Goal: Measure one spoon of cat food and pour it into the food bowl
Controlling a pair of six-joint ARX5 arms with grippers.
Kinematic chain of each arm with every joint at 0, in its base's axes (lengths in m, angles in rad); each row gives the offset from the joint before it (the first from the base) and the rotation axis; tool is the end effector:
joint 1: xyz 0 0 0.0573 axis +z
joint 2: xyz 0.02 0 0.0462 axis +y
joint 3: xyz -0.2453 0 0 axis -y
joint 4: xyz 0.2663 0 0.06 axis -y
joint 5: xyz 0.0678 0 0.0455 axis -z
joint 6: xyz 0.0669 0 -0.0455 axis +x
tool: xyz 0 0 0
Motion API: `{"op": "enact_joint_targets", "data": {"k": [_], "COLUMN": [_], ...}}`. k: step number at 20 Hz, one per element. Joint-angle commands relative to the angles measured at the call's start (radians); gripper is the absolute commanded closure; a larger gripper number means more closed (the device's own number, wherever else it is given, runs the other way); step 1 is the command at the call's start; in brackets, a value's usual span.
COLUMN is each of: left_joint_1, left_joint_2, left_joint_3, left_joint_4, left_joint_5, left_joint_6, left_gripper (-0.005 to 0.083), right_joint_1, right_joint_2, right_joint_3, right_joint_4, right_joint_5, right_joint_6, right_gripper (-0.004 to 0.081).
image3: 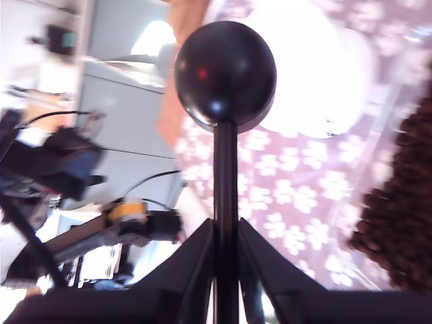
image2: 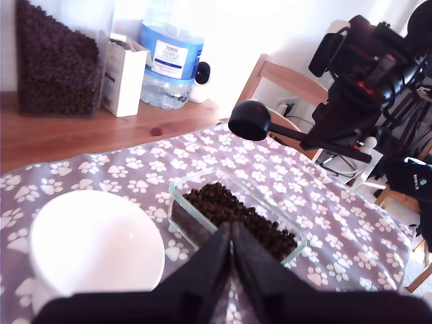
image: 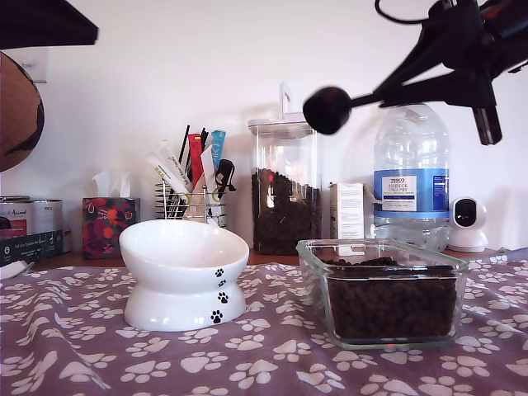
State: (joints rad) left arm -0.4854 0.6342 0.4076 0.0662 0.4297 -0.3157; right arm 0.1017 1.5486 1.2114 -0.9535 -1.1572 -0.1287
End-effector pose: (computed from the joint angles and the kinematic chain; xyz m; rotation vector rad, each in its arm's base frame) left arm 0.1837 -0.1284 0.2269 -0.2880 0.3087 -0.8789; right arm 0.3041 0.0926 0.2263 0.5891 1.1033 1.1358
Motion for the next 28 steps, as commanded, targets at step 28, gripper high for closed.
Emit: {"op": "enact_joint_targets", "data": {"k": [28], "left_joint_1": [-0.243], "left_joint_2": [0.557], "left_joint_3": [0.004], "left_joint_4": [1.035], "left_joint_5": [0.055], "left_joint_6": [-0.289], "left_gripper": [0.0503], "right_joint_1": [0.281], "right_joint_2": [0.003], "right_joint_3": [-0.02], "right_joint_4": [0.209], "right_joint_5": [-0.351], "right_joint_6": [-0.259], "right_gripper": [0.0783]}}
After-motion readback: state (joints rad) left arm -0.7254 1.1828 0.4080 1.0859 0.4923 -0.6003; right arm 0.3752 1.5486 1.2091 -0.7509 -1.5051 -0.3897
